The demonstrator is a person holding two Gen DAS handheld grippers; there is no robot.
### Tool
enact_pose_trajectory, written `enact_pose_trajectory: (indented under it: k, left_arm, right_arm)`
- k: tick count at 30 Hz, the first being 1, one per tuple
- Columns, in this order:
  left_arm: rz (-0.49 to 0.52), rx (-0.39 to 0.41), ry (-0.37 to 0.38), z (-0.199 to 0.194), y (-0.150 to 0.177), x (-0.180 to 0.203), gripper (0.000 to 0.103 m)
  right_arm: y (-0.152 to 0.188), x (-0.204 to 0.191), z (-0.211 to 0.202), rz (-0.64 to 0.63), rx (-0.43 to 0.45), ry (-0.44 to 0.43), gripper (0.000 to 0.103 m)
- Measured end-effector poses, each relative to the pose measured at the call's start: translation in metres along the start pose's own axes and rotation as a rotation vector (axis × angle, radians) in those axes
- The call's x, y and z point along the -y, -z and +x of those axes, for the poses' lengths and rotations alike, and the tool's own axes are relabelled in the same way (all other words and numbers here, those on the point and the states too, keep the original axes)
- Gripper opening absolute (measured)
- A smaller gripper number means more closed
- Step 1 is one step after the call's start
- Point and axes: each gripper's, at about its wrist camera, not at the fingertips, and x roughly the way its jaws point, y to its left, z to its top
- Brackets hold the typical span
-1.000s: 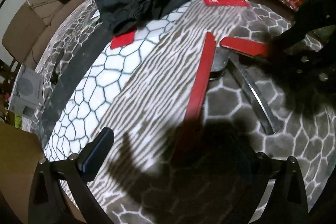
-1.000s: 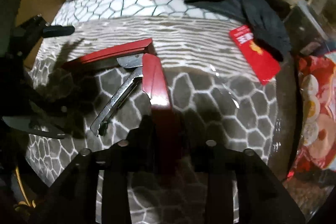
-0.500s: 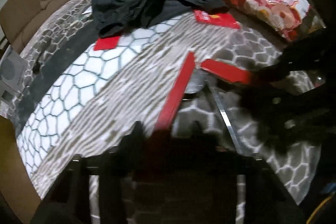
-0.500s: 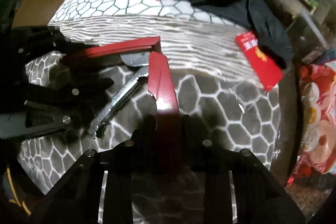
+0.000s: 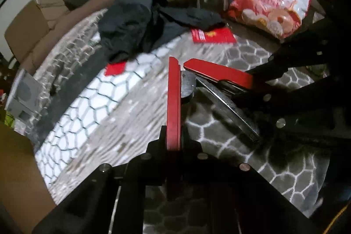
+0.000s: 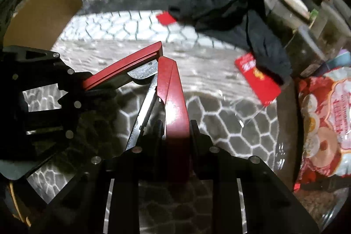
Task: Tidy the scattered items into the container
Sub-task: 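Close the left tool on the stapler's other arm while the right tool holds it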
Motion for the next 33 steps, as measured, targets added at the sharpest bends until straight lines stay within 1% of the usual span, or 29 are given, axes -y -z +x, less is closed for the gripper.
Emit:
enact_pose_trajectory:
  k: [7, 11, 13, 17, 21, 25, 29, 33]
  left_arm:
    - [0.000, 0.084, -0.102, -0.035, -0.003, -0.008, 0.010]
    - [-0.008, 0.139, -0.162, -0.063, -0.002, -0.014, 0.010]
    - [-0.018, 0.168, -0.187, -0.077, 0.000, -0.018, 0.010]
    - [-0.036, 0.223, -0.241, -0.105, 0.005, -0.025, 0.010]
    - [-0.049, 0.271, -0.300, -0.133, 0.013, -0.030, 0.010]
    - [-0.063, 0.317, -0.353, -0.160, 0.022, -0.035, 0.010]
    - [-0.100, 0.334, -0.351, -0.174, 0.033, -0.049, 0.010]
    - [-0.134, 0.342, -0.365, -0.188, 0.046, -0.063, 0.010]
  right_arm:
    - [-0.010, -0.018, -0.033, -0.035, 0.126, 0.015, 0.023]
    - [-0.017, -0.031, -0.054, -0.058, 0.203, 0.022, 0.023]
    - [-0.019, -0.038, -0.065, -0.067, 0.253, 0.016, 0.023]
    - [-0.021, -0.052, -0.097, -0.070, 0.398, 0.007, 0.023]
    - [-0.023, -0.070, -0.121, -0.102, 0.492, -0.011, 0.023]
    - [-0.027, -0.092, -0.134, -0.139, 0.545, -0.020, 0.023]
    - [-0.034, -0.108, -0.136, -0.140, 0.557, -0.080, 0.023]
    - [-0.041, -0.131, -0.138, -0.162, 0.580, -0.101, 0.023]
